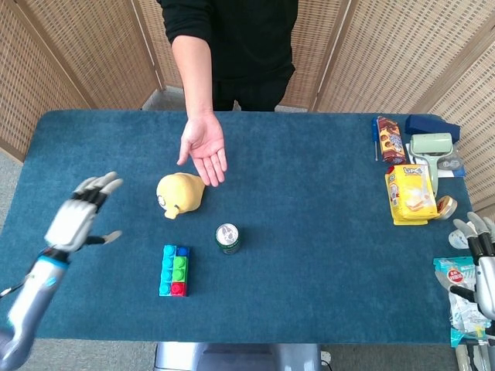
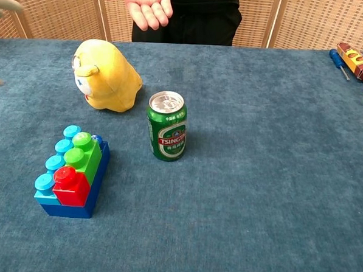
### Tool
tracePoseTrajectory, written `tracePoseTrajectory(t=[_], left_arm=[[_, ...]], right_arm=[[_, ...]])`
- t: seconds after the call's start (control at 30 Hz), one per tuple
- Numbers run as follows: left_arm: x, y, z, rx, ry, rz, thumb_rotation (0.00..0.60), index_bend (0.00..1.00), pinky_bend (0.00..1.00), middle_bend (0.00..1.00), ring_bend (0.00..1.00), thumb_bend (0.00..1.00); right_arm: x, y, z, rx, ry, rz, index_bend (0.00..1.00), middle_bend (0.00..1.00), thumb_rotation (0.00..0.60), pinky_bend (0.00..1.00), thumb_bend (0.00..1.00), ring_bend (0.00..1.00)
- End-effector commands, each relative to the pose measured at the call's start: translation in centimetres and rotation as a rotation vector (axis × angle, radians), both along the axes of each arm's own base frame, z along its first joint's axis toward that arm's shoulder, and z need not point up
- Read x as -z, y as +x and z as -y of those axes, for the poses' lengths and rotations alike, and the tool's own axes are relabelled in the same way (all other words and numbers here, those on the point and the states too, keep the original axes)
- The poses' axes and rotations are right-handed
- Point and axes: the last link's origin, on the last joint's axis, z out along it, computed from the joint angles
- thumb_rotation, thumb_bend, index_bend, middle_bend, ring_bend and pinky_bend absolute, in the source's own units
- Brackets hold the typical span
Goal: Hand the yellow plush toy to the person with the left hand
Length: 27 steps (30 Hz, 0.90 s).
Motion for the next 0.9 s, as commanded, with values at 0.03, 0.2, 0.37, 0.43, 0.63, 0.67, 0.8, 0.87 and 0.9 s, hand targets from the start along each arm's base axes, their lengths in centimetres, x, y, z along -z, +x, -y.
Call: tracePoseTrajectory(t=[0.03,0.2,0.37,0.43,0.63,0.67,0.8,0.87,0.9], left_arm=[[2.3,1.7,-2.9,0.002,-0.021,-0.022,0.600,0.00,0.07,0.00,0.00,0.11],[4.7,3.7,-5.0,0.008,-0.057,-0.044,0.600,0.00,0.07,0.00,0.00,0.11],[6.3,5.1,-6.1,-0.001,-0.096,-0.078,0.600,0.00,0.07,0.00,0.00,0.11],[6.9,5.5,-6.4,-0.005,-0.104,-0.094,0.600,0.00,0.07,0.00,0.00,0.11],[8.3,6.0,-6.9,-0.038,-0.122,-0.104,0.600,0.00,0.08,0.00,0.00,0.12],[8.4,6.1,-7.0,-0.043,-0.120,-0.099,0.600,0.00,0.10,0.03,0.00,0.14],[8.6,6.1,-7.1,-0.053,-0.076,-0.124,0.600,0.24,0.35,0.33,0.18,0.21],[8.7,6.0,-7.1,-0.061,-0.059,-0.131,0.600,0.40,0.48,0.48,0.31,0.23],[8.6,6.1,-7.2,-0.061,-0.045,-0.131,0.600,0.49,0.55,0.57,0.39,0.25]], right_arm=[[0.0,-0.1,0.1,0.004,0.000,0.002,0.13,0.00,0.600,0.00,0.07,0.01],[-0.2,-0.4,0.3,0.018,-0.007,0.004,0.13,0.00,0.600,0.00,0.07,0.01],[-0.2,-0.5,0.5,0.024,-0.006,0.007,0.13,0.00,0.600,0.00,0.07,0.01],[-0.2,-0.5,0.5,0.024,-0.005,0.007,0.13,0.00,0.600,0.00,0.07,0.01],[-0.2,-0.5,0.5,0.023,0.000,0.009,0.13,0.00,0.600,0.00,0.07,0.01],[-0.2,-0.5,0.5,0.023,0.000,0.010,0.13,0.00,0.600,0.00,0.07,0.01],[-0.1,-0.4,0.4,0.017,0.008,0.021,0.13,0.00,0.600,0.00,0.07,0.01],[-0.1,-0.4,0.4,0.013,0.011,0.020,0.13,0.00,0.600,0.00,0.07,0.01],[0.0,-0.4,0.4,0.012,0.013,0.021,0.13,0.00,0.600,0.00,0.07,0.01]])
